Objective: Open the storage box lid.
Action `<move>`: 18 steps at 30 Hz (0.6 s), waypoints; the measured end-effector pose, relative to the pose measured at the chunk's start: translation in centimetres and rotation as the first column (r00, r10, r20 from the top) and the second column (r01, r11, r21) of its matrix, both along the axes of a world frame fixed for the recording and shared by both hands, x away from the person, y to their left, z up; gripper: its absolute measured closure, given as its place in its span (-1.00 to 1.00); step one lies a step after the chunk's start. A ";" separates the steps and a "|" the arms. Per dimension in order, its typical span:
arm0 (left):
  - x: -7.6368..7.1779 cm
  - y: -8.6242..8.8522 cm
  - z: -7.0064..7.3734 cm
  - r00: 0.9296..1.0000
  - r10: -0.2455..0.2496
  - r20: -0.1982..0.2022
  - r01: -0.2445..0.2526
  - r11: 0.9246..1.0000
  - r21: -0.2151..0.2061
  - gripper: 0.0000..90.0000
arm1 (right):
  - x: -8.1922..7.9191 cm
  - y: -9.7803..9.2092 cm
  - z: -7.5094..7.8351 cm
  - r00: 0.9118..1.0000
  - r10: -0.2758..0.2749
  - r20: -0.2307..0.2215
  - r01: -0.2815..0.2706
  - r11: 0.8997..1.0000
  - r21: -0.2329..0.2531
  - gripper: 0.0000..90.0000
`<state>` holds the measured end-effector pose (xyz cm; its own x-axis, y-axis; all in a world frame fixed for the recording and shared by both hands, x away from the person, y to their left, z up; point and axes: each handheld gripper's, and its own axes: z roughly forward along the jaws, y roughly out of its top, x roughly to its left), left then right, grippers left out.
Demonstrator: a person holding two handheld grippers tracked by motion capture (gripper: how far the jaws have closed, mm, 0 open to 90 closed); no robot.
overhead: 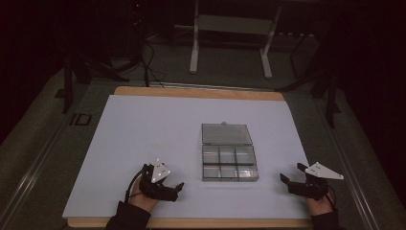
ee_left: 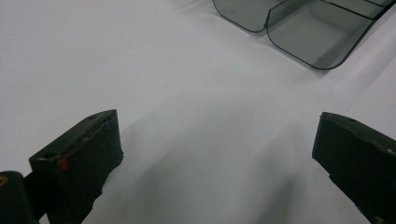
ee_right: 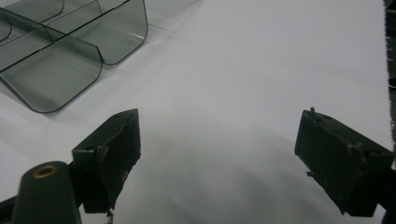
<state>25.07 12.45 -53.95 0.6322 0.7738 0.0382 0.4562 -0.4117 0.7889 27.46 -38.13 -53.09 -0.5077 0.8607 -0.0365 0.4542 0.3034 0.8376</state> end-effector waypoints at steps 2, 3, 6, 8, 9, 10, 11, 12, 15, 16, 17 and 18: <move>0.0 -0.1 0.0 1.000 0.002 -0.001 -0.002 1.000 0.002 -0.95 | -0.1 0.0 0.0 1.000 -0.014 0.009 0.014 1.000 -0.003 -0.68; 0.0 -0.1 0.0 1.000 0.001 -0.004 -0.001 1.000 0.006 -0.95 | -0.1 0.0 -0.1 1.000 -0.024 0.010 0.024 1.000 0.000 -0.68; 0.1 -0.2 -0.1 1.000 -0.001 -0.012 0.001 1.000 0.018 -0.94 | -0.1 -0.2 -0.1 0.999 -0.052 0.016 0.051 0.999 0.015 -0.68; 0.1 -0.2 -0.1 1.000 -0.003 -0.011 0.003 1.000 0.019 -0.94 | -0.2 -0.2 -0.1 0.998 -0.062 0.022 0.062 0.998 0.020 -0.68; 0.0 -0.2 -0.1 1.000 -0.002 -0.006 0.002 1.000 0.021 -0.94 | -0.2 -0.2 -0.1 0.998 -0.064 0.022 0.063 0.998 0.017 -0.68; 0.0 -0.2 -0.1 1.000 0.000 -0.003 0.000 1.000 0.021 -0.94 | -0.2 -0.2 -0.1 0.998 -0.064 0.022 0.064 0.998 0.013 -0.68; 0.0 -0.2 -0.1 1.000 0.000 0.000 0.000 1.000 0.018 -0.94 | -0.1 -0.2 -0.1 0.998 -0.068 0.020 0.068 0.998 0.009 -0.68; 0.0 -0.3 -0.1 1.000 0.002 0.002 -0.002 1.000 0.019 -0.94 | -0.1 -0.2 -0.1 0.997 -0.071 0.016 0.071 0.997 0.008 -0.68; -0.1 -0.4 -0.1 1.000 0.002 0.012 -0.002 1.000 0.030 -0.94 | 0.0 0.0 -0.2 0.997 -0.082 0.010 0.082 0.997 -0.007 -0.68; -0.2 -0.4 -0.1 1.000 0.001 0.014 -0.001 0.999 0.037 -0.95 | 0.0 0.0 -0.2 0.996 -0.085 0.005 0.085 0.996 -0.008 -0.68; -0.2 -0.4 -0.1 1.000 0.002 0.017 -0.002 0.999 0.040 -0.94 | 0.1 0.0 -0.2 0.996 -0.087 0.002 0.087 0.996 -0.009 -0.68; -0.2 -0.5 -0.1 1.000 0.001 0.018 -0.002 0.999 0.042 -0.94 | 0.1 0.0 -0.2 0.996 -0.089 0.002 0.089 0.996 -0.009 -0.68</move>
<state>24.87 11.99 -54.09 0.6301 0.7722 0.0816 0.4428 -0.4436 0.7792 27.55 -38.15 -53.31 -0.4290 0.9022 -0.0449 0.4786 0.2692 0.8357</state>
